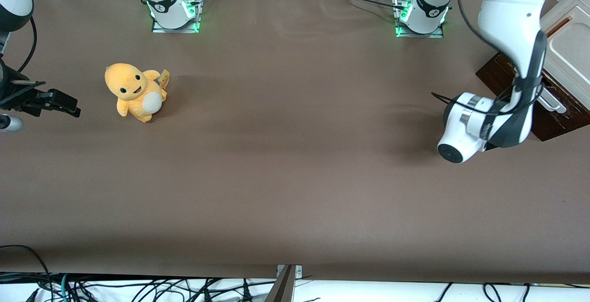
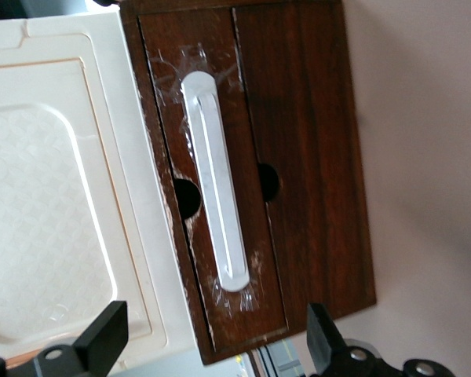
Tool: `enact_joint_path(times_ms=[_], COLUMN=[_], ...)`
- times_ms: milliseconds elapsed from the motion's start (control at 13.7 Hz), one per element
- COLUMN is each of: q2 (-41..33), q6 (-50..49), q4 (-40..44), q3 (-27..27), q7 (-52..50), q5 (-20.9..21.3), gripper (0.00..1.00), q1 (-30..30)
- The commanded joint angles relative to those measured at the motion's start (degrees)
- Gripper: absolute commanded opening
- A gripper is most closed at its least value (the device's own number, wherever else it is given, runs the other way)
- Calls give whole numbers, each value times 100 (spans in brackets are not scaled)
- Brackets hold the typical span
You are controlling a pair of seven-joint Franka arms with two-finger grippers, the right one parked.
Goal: Open lower drawer with left arm only
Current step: 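Lower the open left gripper toward the lower drawer's white bar handle, then align the left gripper on the white handle and close it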
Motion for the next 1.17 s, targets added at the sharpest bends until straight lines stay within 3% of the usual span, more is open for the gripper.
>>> enact_joint_path(times_ms=[0,220,439,659,1098], q2=[176,265,300,379,449], q6=[-153,-100,23,41,331], q4=[-57,-215,-312,-313,-541], q3=[11,2,2,2,-6], q7=[-537,-847,-882,-899,-1005], q5=[382,935,1191,1385,1385], gripper=[100,92,71,69,68], q1=[131,543,712,738,879])
